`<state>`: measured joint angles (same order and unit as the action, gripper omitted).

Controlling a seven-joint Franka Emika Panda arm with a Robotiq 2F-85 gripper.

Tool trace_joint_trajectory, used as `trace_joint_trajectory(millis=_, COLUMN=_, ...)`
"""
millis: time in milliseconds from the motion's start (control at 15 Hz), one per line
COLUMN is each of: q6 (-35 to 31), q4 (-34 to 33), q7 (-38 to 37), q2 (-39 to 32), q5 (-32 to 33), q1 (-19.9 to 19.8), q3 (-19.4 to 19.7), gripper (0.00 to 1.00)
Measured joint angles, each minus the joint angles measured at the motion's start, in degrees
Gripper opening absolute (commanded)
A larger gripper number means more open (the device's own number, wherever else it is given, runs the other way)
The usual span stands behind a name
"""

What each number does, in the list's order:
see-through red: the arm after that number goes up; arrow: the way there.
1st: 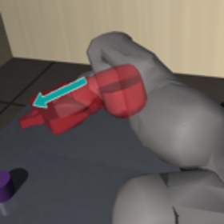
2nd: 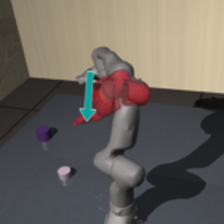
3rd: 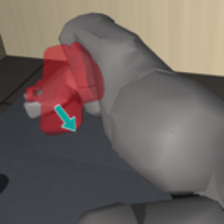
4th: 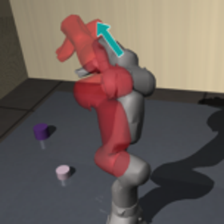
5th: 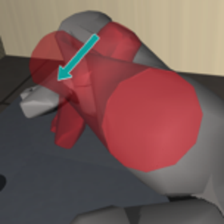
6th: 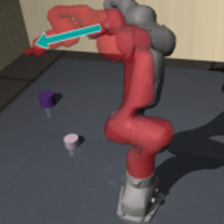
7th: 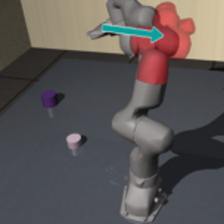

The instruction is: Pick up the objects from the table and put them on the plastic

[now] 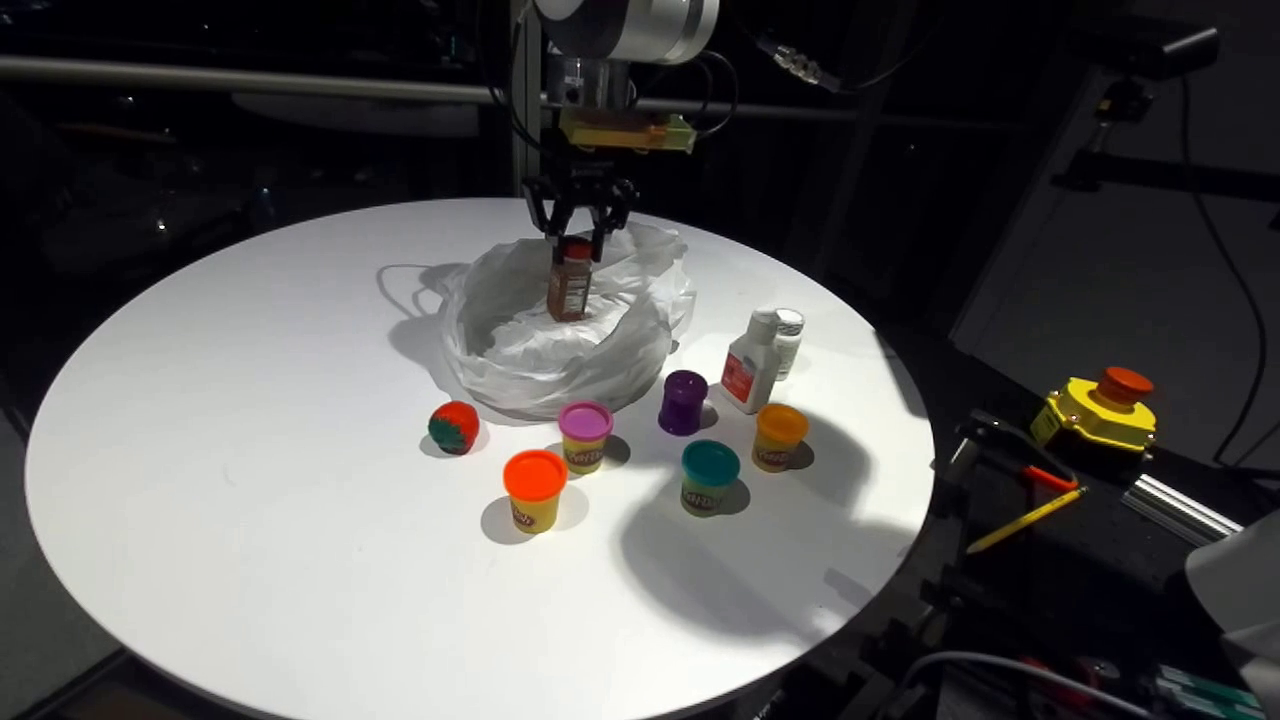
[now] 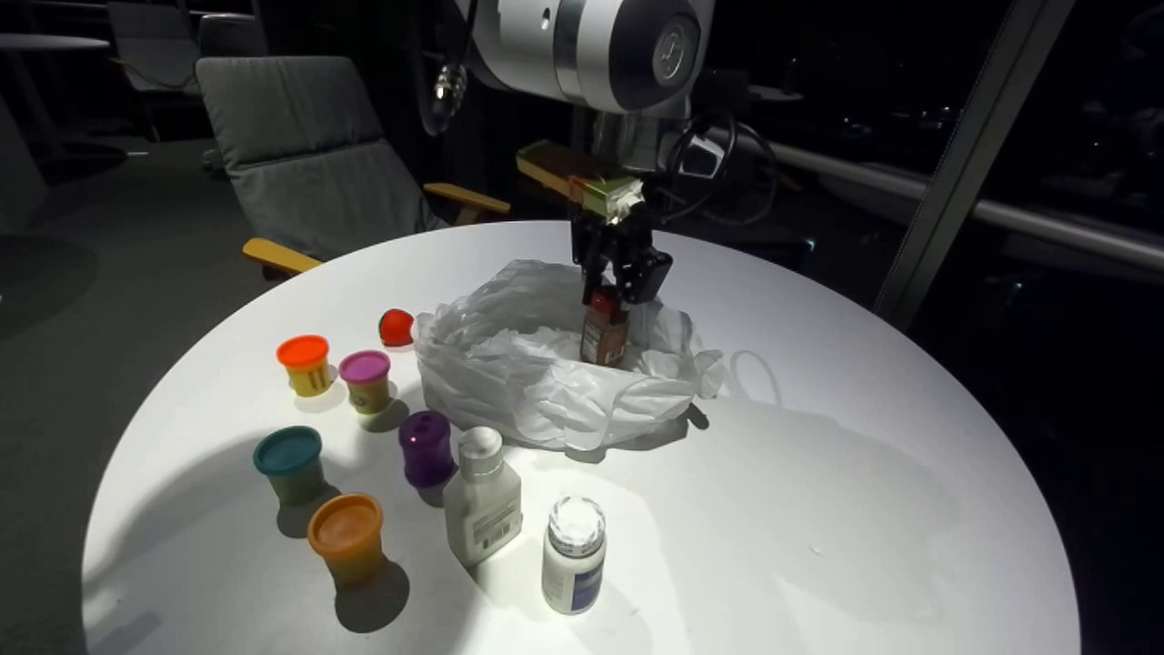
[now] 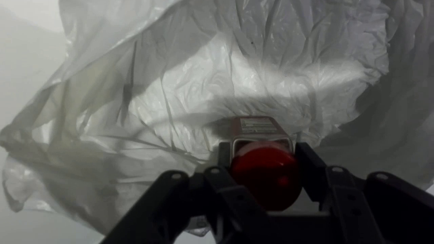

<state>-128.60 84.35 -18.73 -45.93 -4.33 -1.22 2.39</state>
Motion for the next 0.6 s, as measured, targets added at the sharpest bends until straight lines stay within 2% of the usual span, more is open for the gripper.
trace_joint_trajectory(millis=67, q6=0.22, q4=-1.10, q7=-0.33, q2=-0.50, q5=0.00, q1=0.03, q3=0.00, gripper=0.77)
trace_joint_trajectory(millis=267, q6=1.10, q4=-2.87, q7=-1.04, q2=-1.07, q5=0.00, q1=0.30, q3=0.02, gripper=0.98)
trace_joint_trajectory(millis=600, q6=0.92, q4=-1.75, q7=-2.36, q2=1.04, q5=0.00, q1=0.43, q3=0.05, gripper=1.00)
